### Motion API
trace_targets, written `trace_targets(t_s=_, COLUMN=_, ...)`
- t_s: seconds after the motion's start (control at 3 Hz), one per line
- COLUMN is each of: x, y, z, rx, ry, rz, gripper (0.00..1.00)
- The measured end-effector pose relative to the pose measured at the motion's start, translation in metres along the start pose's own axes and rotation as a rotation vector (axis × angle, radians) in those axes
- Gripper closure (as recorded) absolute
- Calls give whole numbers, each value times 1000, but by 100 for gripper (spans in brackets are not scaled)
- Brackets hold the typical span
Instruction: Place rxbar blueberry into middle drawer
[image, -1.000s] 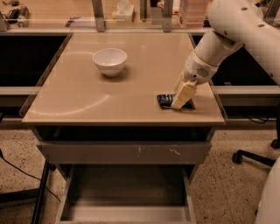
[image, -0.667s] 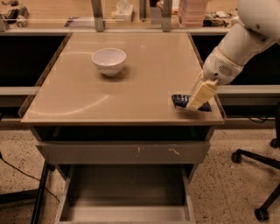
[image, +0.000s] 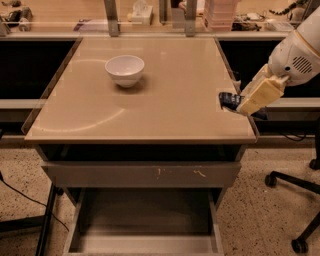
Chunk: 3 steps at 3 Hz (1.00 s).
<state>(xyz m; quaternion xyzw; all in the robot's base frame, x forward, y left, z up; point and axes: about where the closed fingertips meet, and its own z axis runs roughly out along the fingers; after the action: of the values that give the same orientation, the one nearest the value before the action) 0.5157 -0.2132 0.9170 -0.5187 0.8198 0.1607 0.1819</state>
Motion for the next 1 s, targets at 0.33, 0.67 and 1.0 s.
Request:
trace_targets(t_s=0.33, x=-1, y=3, z=2, rx=-3, ry=4, rz=-7, gripper=100)
trace_targets(t_s=0.67, x=20, y=28, z=9, rx=-41, ry=-13, rz=37, gripper=100)
trace_targets(t_s=1.0, x=48, y=78, z=16, rx=-62, ry=-108, rz=147, gripper=100)
